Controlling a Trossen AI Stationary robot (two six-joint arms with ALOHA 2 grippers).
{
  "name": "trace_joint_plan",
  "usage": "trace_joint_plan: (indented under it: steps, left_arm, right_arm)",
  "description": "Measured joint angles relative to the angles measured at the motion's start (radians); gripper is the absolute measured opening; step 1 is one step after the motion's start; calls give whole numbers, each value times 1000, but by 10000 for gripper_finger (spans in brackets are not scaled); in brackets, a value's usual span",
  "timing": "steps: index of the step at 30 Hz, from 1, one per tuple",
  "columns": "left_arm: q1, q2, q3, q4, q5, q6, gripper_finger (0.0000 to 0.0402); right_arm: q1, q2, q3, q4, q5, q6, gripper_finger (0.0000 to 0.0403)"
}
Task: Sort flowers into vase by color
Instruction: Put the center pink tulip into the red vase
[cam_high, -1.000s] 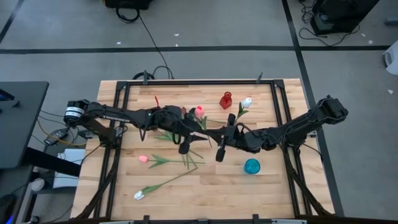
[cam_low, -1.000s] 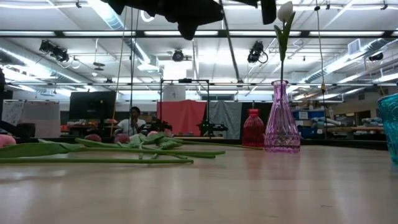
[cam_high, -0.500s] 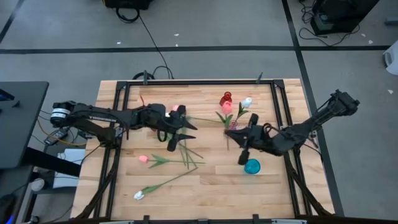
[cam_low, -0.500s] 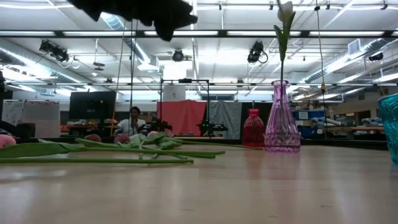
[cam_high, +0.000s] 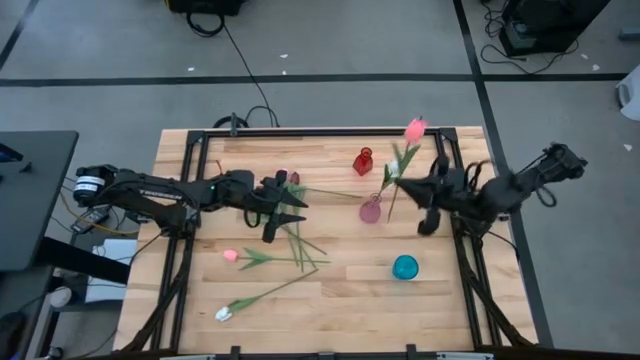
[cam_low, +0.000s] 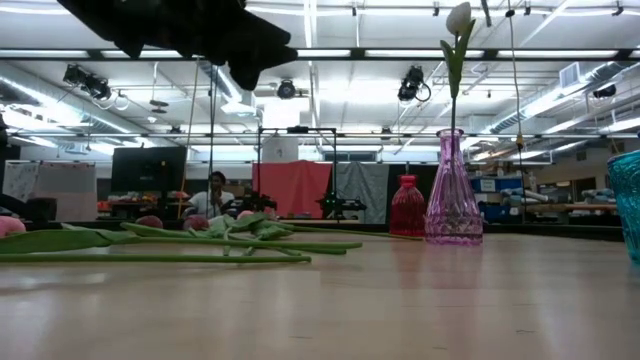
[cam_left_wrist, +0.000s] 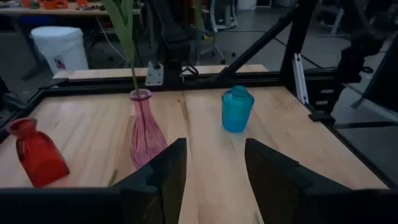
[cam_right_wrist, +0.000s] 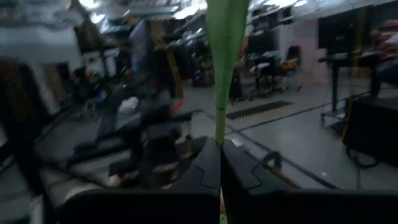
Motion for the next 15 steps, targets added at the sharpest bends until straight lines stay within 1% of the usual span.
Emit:
trace_joint_plan:
  steps: [2,4,7,11,15]
  left_arm:
    - [-1,3,0,10,0,-5,168]
    - [-2,10,1,27,1,-7,168]
    - [0,17,0,30,1,-20,168]
    - [0,17,0,38,1,-21,167]
    - [0,17,0,35,3,-21,167]
  right_arm:
    - [-74,-23,0,1,-67,-1,4]
    - [-155,-24,0,13,-164,16,4]
    - [-274,-3,0,41,-286,43,4]
    - [-440,18,0,49,-417,50,4]
    - [-618,14,0,56,-622,54,4]
